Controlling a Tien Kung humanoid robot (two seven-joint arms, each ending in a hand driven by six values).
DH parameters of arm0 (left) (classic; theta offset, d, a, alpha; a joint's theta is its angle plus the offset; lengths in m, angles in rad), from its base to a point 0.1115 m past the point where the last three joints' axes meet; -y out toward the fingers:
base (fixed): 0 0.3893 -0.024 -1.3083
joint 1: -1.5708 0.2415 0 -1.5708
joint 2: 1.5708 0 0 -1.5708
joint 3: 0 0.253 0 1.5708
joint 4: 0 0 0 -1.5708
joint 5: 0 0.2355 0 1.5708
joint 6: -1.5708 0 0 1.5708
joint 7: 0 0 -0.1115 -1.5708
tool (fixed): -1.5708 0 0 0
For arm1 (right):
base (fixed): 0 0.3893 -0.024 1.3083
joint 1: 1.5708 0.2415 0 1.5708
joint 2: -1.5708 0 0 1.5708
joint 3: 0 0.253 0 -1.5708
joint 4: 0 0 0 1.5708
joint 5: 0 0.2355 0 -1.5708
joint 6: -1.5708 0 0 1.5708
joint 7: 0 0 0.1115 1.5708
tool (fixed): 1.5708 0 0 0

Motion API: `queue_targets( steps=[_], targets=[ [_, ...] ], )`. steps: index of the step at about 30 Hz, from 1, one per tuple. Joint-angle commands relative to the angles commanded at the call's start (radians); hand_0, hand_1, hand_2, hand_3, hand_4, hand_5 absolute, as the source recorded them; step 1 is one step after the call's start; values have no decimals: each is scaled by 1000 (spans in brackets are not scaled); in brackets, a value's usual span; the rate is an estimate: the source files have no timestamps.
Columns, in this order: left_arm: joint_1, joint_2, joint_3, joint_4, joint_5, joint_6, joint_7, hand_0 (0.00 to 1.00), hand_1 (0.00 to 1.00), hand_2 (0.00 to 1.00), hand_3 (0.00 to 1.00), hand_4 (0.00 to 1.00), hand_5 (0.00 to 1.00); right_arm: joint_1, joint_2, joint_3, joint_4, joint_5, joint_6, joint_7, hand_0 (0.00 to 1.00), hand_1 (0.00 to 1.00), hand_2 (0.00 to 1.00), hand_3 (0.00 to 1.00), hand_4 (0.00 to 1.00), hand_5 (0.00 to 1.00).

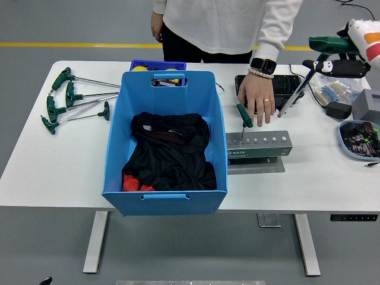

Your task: Lift tool from toolbox,place it in box,lift tool from toolbox,place it in box

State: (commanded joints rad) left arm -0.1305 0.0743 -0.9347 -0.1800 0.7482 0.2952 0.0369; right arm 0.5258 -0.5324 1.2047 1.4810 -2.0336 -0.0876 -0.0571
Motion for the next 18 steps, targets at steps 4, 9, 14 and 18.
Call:
queue_targets(
  steps=[4, 9, 14, 18],
  targets=[
    [2, -1, -2, 0, 3, 0, 1, 717, 720, 748, 642, 633, 530, 4, 9, -4, 46, 1, -12, 1, 2, 2, 2, 8, 998, 730],
    [0, -2, 4, 0, -1, 1, 2, 717, 719, 749, 642, 632, 531, 30, 28, -39, 102, 26, -16, 4, 2, 2, 2, 10, 998, 719],
    [-2, -1, 13, 0, -12, 1, 1, 717, 719, 749, 642, 632, 530, 79, 57, -98, 134, 50, -15, 6, 2, 2, 2, 9, 998, 718],
    [-2, -1, 16, 0, -19, 0, 0, 716, 718, 749, 642, 631, 529, 121, 86, -164, 160, 60, -13, 4, 2, 2, 2, 9, 998, 721]
  ],
)
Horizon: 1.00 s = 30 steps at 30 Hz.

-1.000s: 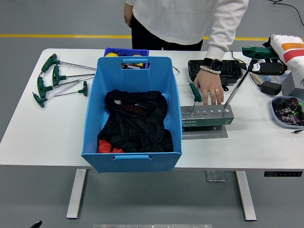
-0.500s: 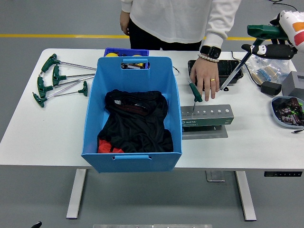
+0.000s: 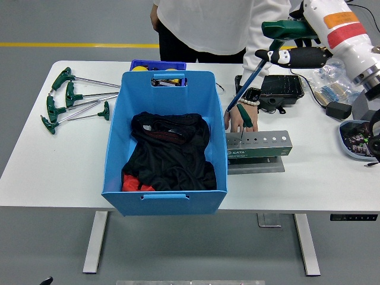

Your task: Lift tool from toolbox,place it in box,lift tool from toolbox,place it in box

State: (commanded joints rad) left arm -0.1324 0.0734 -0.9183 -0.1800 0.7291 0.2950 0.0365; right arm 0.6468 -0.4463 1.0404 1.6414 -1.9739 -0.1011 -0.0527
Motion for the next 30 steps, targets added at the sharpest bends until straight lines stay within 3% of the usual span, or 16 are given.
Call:
queue_targets(
  steps=[9, 17, 18, 23, 24, 29, 30],
  targets=[
    [-2, 2, -3, 0, -1, 0, -2, 718, 718, 749, 641, 632, 529, 86, 55, -202, 22, 25, 15, -6, 2, 2, 2, 10, 998, 726],
    [-1, 4, -28, 0, 21, 3, 1, 718, 718, 749, 641, 633, 529, 165, 89, -398, -60, 37, 41, -21, 2, 2, 2, 13, 998, 733],
    [-1, 4, -30, 0, 24, 3, 1, 718, 718, 748, 641, 633, 528, 172, 93, -414, -71, 36, 42, -22, 11, 2, 42, 41, 998, 738],
    [0, 4, -40, 0, 32, 4, 2, 718, 718, 748, 641, 633, 528, 198, 109, -483, -110, 17, 53, -35, 11, 2, 42, 41, 998, 738],
    [0, 5, -41, 0, 32, 5, 2, 718, 719, 748, 641, 633, 529, 201, 111, -495, -115, 9, 60, -39, 130, 108, 186, 208, 998, 750],
    [0, 5, -41, 0, 32, 5, 2, 718, 719, 748, 641, 633, 529, 211, 120, -523, -128, -21, 119, -60, 130, 108, 186, 208, 998, 750],
    [0, 5, -41, 0, 32, 5, 2, 718, 718, 749, 642, 631, 527, 212, 121, -524, -129, -23, 125, -60, 661, 594, 647, 669, 998, 756]
  ],
)
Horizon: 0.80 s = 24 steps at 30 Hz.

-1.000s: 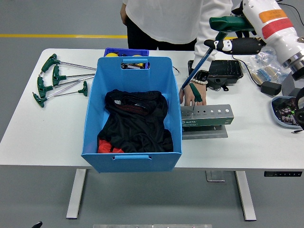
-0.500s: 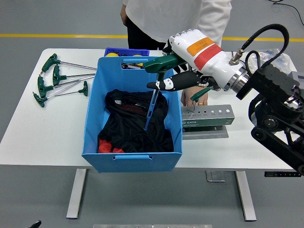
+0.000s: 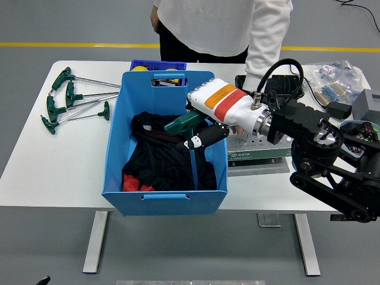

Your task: Lift tool from toolbox,place it in box,lift tool from toolbox,place it in box

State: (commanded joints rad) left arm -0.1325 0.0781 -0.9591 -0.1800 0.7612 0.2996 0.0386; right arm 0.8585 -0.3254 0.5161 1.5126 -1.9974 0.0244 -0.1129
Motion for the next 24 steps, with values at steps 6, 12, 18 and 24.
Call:
queue_targets(
  steps=[6, 12, 18, 24],
  targets=[
    [-2, 0, -3, 0, 5, 0, 1, 719, 718, 748, 642, 632, 527, 5, 6, -2, -7, 8, -5, 12, 853, 785, 827, 827, 998, 746],
    [-2, 0, -7, 0, 9, 0, 2, 719, 718, 745, 643, 633, 526, 3, 9, 1, -18, 6, -16, 15, 889, 820, 850, 852, 998, 748],
    [-1, -1, -16, 0, 20, 0, 4, 720, 718, 745, 643, 633, 526, 0, 11, 5, -31, 13, -17, 16, 900, 825, 851, 855, 998, 760],
    [0, 0, -17, 0, 26, -1, 5, 720, 718, 745, 642, 632, 526, 0, 10, 18, -78, 3, -26, 21, 895, 810, 832, 812, 998, 786]
  ],
)
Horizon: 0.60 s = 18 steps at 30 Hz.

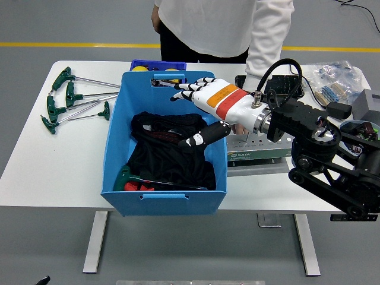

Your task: Lift tool from toolbox,place it in box,lift tool from toolbox,place it in box

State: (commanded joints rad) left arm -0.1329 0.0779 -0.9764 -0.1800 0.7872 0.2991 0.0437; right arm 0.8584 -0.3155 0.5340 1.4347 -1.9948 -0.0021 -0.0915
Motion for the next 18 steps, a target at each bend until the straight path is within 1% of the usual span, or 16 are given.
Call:
queue_targets(
  steps=[5, 6, 11, 12, 15, 17, 18],
  targets=[
    [0, 1, 1, 0, 1, 0, 0, 720, 718, 745, 642, 632, 526, 8, -1, -11, -80, -26, -17, 10, 895, 810, 832, 812, 998, 786],
    [0, 1, 1, 0, 1, 0, 0, 720, 718, 745, 642, 632, 525, 9, -2, -16, -94, -26, -19, 13, 882, 745, 761, 657, 998, 790],
    [0, 2, 2, 0, 2, 0, 0, 720, 718, 745, 642, 632, 525, 18, -1, -49, -158, -20, -25, 26, 882, 745, 761, 657, 998, 790],
    [-1, 2, 1, 0, 3, 0, 0, 720, 718, 745, 642, 632, 524, 19, 0, -54, -169, -19, -26, 29, 867, 686, 680, 528, 998, 791],
    [-1, 2, 3, 0, 2, 0, 0, 720, 718, 745, 642, 632, 524, 18, 1, -65, -203, -15, -26, 33, 867, 686, 680, 528, 998, 791],
    [0, 2, 4, 0, 1, 0, 0, 720, 718, 745, 642, 632, 524, 17, 0, -67, -214, -14, -26, 34, 867, 686, 680, 528, 998, 791],
    [0, 2, 4, 0, 1, 0, 0, 720, 718, 745, 642, 632, 524, 16, 0, -68, -219, -13, -26, 34, 863, 662, 642, 499, 998, 792]
  ],
)
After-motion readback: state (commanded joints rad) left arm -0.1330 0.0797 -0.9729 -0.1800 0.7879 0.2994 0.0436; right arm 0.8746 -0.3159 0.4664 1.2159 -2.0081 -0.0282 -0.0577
